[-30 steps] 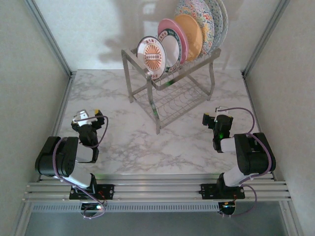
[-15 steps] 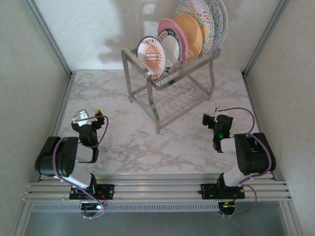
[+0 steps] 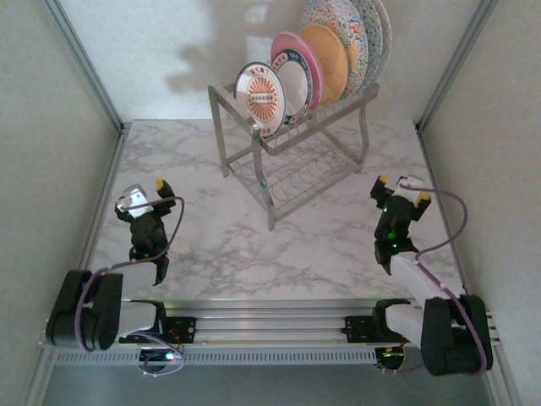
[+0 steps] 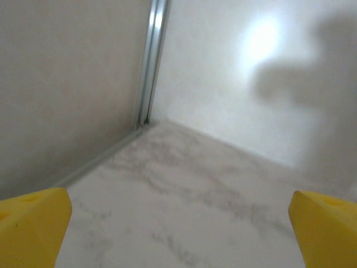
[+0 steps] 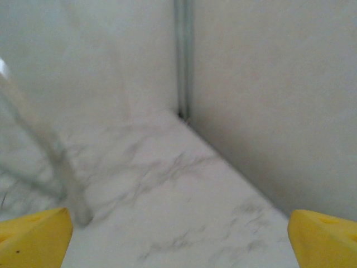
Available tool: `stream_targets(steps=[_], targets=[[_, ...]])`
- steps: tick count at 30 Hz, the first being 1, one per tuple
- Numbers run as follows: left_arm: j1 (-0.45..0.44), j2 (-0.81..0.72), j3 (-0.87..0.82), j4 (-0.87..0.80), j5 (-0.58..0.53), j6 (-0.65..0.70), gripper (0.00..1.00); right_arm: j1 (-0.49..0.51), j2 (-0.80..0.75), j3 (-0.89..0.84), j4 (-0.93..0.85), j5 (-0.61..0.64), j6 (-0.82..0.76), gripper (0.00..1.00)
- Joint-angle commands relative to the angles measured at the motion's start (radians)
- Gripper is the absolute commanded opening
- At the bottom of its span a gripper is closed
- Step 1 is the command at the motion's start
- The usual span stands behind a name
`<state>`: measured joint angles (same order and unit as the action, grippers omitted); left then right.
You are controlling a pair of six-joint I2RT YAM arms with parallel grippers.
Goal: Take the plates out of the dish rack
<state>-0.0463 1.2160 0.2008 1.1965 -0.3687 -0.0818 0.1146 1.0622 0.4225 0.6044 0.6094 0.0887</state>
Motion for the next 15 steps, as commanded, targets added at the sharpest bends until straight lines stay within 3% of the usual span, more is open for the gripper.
stream_targets(steps=[1,4,5,7,8,9,10,11,12,15], targets=[[-0.023,-0.091,0.101,-0.115,-0.122,-0.008,0.99,-0.027,-0.065,0.192,-0.205,0.182,-0.038,0.99],[-0.049,-0.133,0.262,-0.226,-0.222,-0.032,0.99,-0.073,-0.049,0.533,-0.618,0.266,0.103,0.99],[-0.056,-0.137,0.356,-0.311,-0.282,-0.108,0.99,-0.103,-0.024,0.691,-0.849,0.203,0.217,0.99],[-0.038,-0.133,0.601,-0.763,-0.268,-0.397,0.99,-0.132,0.042,0.929,-1.136,0.1,0.481,0.99],[-0.028,-0.124,0.748,-1.036,-0.242,-0.594,1.0,-0.163,0.052,0.956,-1.11,0.003,0.53,0.99],[-0.006,-0.113,0.812,-1.124,-0.181,-0.705,1.0,-0.231,0.048,0.94,-1.001,-0.271,0.526,0.99],[0.018,-0.109,0.813,-1.084,-0.097,-0.735,1.0,-0.272,0.04,0.912,-0.894,-0.441,0.547,0.99],[0.044,-0.107,0.811,-1.033,0.044,-0.781,1.0,-0.277,0.04,0.908,-0.844,-0.466,0.576,0.99],[0.049,-0.103,0.824,-1.007,0.098,-0.813,1.0,-0.276,0.053,0.93,-0.837,-0.476,0.581,0.99],[0.013,-0.052,0.985,-1.131,0.153,-0.805,0.99,-0.266,0.141,1.068,-0.927,-0.534,0.44,0.99]])
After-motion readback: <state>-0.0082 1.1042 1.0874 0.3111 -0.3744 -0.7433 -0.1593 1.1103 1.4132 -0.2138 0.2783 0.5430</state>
